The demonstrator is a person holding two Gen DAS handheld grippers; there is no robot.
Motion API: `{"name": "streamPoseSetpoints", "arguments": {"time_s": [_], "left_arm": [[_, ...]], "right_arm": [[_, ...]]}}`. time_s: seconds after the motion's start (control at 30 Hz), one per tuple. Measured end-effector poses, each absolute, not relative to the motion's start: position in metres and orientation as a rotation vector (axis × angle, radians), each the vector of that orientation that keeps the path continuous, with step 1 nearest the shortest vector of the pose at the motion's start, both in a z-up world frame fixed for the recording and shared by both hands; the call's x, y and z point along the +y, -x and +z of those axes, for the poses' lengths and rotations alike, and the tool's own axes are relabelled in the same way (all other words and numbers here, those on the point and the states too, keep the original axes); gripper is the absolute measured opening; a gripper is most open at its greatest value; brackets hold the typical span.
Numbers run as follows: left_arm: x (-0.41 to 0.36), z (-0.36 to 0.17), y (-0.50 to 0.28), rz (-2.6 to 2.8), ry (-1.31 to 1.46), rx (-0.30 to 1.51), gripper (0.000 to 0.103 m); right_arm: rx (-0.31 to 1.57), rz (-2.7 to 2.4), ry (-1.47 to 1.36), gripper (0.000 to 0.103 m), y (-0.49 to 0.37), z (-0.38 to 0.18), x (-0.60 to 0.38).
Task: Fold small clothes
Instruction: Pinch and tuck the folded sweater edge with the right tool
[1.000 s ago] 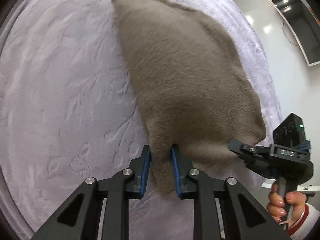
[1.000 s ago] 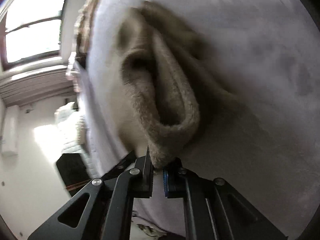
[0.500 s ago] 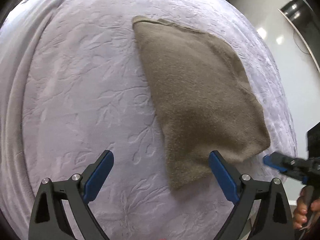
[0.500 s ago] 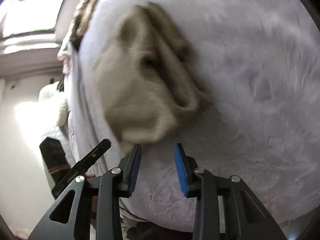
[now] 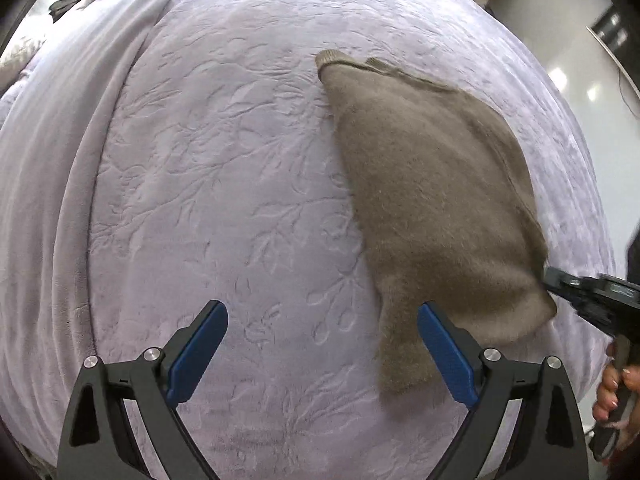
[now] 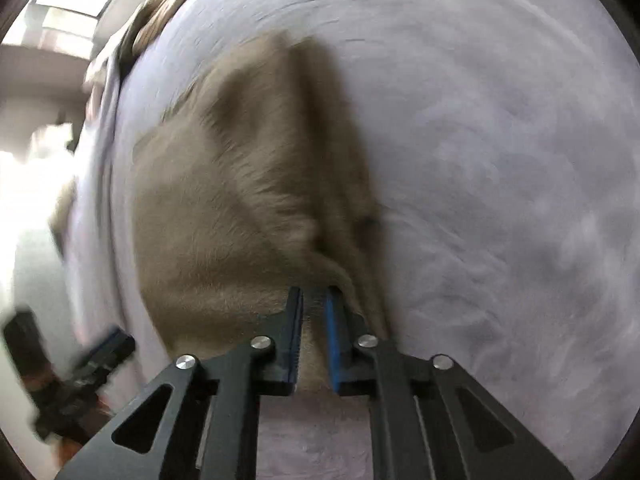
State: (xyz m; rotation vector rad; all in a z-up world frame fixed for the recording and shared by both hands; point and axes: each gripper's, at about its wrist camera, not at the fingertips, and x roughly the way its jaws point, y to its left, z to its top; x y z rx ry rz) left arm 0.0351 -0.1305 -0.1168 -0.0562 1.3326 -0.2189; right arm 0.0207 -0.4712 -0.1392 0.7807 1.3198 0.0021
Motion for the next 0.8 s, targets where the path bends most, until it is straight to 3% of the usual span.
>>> {"name": "streamPoseSetpoints", "arguments": {"time_s": [0.03, 0.1, 0.13, 0.17, 0.2, 0.43, 0.5, 0.53, 0.57, 0.7, 0.8], "left_arm": [[-0.130, -0.118, -0.038, -0.214, 0.062, 1.336, 0.096], [-0.134, -0.122, -0.046, -0.203, 0.059, 1.344, 0.096], [-0.136, -0.123, -0.049, -0.200, 0.052, 1.353, 0.096], [-0.138, -0.125, -0.053, -0.197, 0.044, 1.363, 0.096], [-0.140, -0.125, -0.054, -0.195, 0.040, 1.367, 0.096], [-0.151, -0.118, -0.062, -0.173, 0.043, 1.319, 0.096], [-0.152, -0.117, -0.062, -0.172, 0.042, 1.313, 0.096], [-0.153, -0.117, -0.063, -0.169, 0.040, 1.314, 0.096], [-0.152, -0.116, -0.063, -0.166, 0.039, 1.313, 0.096], [-0.153, -0.121, -0.068, -0.140, 0.017, 1.341, 0.096], [-0.153, -0.123, -0.067, -0.130, 0.008, 1.356, 0.096]], "right_arm": [[1.284, 0.000, -0.792, 0.018, -0.017, -0.132, -0.477], [1.226, 0.010, -0.770, 0.021, -0.019, -0.117, -0.486], [1.206, 0.037, -0.762, 0.031, -0.026, -0.110, -0.491], [1.204, 0.058, -0.763, 0.050, -0.036, -0.108, -0.494], [1.200, 0.080, -0.767, 0.057, -0.051, -0.108, -0.497], [1.255, 0.172, -0.790, 0.058, -0.133, -0.149, -0.487], [1.294, 0.207, -0.841, 0.054, -0.142, -0.162, -0.486], [1.305, 0.215, -0.839, 0.032, -0.143, -0.163, -0.482], [1.318, 0.211, -0.794, 0.017, -0.146, -0.161, -0.477], [1.325, 0.119, -0.561, 0.009, -0.144, -0.153, -0.473], [1.355, 0.102, -0.625, 0.009, -0.140, -0.172, -0.485]]}}
